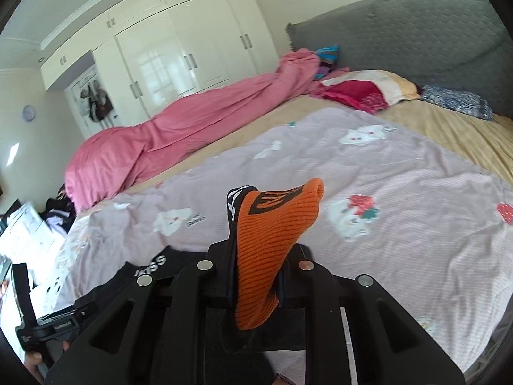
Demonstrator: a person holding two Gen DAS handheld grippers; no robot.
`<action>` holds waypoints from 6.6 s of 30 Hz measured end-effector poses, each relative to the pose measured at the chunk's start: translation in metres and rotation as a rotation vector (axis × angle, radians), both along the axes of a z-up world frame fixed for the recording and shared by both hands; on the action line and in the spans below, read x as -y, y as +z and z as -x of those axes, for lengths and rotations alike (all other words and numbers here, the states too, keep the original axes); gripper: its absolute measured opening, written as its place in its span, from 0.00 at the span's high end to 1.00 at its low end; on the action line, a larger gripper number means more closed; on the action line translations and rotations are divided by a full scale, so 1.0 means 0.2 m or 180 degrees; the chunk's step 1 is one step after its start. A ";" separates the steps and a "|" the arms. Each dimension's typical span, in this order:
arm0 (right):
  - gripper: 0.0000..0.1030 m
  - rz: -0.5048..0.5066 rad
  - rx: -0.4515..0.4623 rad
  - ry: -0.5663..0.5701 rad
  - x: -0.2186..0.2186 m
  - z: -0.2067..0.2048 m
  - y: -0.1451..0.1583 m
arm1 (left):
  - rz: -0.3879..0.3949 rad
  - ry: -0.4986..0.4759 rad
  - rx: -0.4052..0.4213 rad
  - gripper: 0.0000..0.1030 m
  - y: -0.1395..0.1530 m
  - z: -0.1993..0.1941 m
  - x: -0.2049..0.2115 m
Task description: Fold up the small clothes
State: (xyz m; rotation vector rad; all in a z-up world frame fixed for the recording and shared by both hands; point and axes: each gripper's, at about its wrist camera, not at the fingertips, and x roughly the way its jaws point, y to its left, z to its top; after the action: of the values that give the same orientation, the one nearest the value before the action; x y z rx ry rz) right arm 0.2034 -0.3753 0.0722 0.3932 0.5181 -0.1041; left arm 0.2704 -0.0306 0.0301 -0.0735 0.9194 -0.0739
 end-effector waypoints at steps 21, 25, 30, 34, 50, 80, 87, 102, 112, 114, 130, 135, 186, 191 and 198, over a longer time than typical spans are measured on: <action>0.83 0.0149 -0.0076 0.0771 -0.75 -0.27 0.06 | 0.0458 0.0611 -0.0126 0.09 0.02 0.00 -0.55; 0.83 0.0126 -0.0118 0.0922 -0.89 -0.32 0.01 | 0.0703 0.0700 -0.0155 0.09 0.02 0.01 -0.65; 0.79 0.0058 -0.0234 0.1109 -1.05 -0.37 -0.09 | 0.0777 0.0795 -0.0209 0.09 -0.01 0.01 -0.71; 0.76 0.0064 -0.0370 0.1301 -1.19 -0.39 -0.19 | 0.0835 0.0811 -0.0290 0.09 -0.05 -0.01 -0.73; 0.41 0.0004 -0.0450 0.1162 -1.00 -0.27 -0.28 | 0.1029 0.0440 -0.0484 0.09 -0.19 -0.06 -0.62; 0.27 0.0164 -0.0678 0.0392 -0.51 0.01 -0.49 | -0.0130 0.0317 -0.0209 0.81 -0.19 -0.03 -0.39; 0.27 0.0265 -0.0676 0.0764 -0.69 -0.08 -0.45 | -0.0169 0.0236 -0.0008 0.75 -0.08 0.02 -0.36; 0.22 0.0664 -0.1265 0.0876 -0.81 -0.24 -0.67 | -0.0227 -0.0142 -0.0547 0.55 -0.39 -0.06 -0.20; 0.11 0.0459 -0.1049 0.0683 -0.70 -0.07 -0.55 | -0.0120 -0.0045 -0.0447 0.37 -0.33 -0.01 -0.25; 0.11 0.0451 -0.1036 0.0670 -0.69 -0.06 -0.55 | -0.0121 -0.0046 -0.0425 0.34 -0.31 0.00 -0.25; 0.05 0.0434 -0.0849 0.0621 -0.72 0.04 -0.45 | -0.0284 0.0151 -0.0207 0.09 -0.21 0.08 -0.31; 0.04 0.0474 -0.0805 0.0614 -0.74 0.08 -0.42 | -0.0277 0.0154 -0.0140 0.09 -0.17 0.10 -0.31; 0.04 0.0654 -0.0357 0.1523 -1.41 0.25 -0.17 | 0.0036 0.1284 0.0499 0.09 -0.10 0.69 -1.01; 0.04 0.0697 -0.0375 0.1623 -1.51 0.23 -0.18 | 0.0130 0.1410 0.0537 0.09 -0.09 0.71 -1.12; 0.04 0.0769 -0.0396 0.1725 -1.64 0.21 -0.20 | 0.0224 0.1610 0.0524 0.09 -0.11 0.75 -1.27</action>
State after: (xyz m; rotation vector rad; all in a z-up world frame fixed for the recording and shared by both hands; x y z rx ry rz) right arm 0.1614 -0.0468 0.0317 0.0016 0.7105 0.3316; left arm 0.1195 0.2235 0.0081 -0.3575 0.7117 0.3529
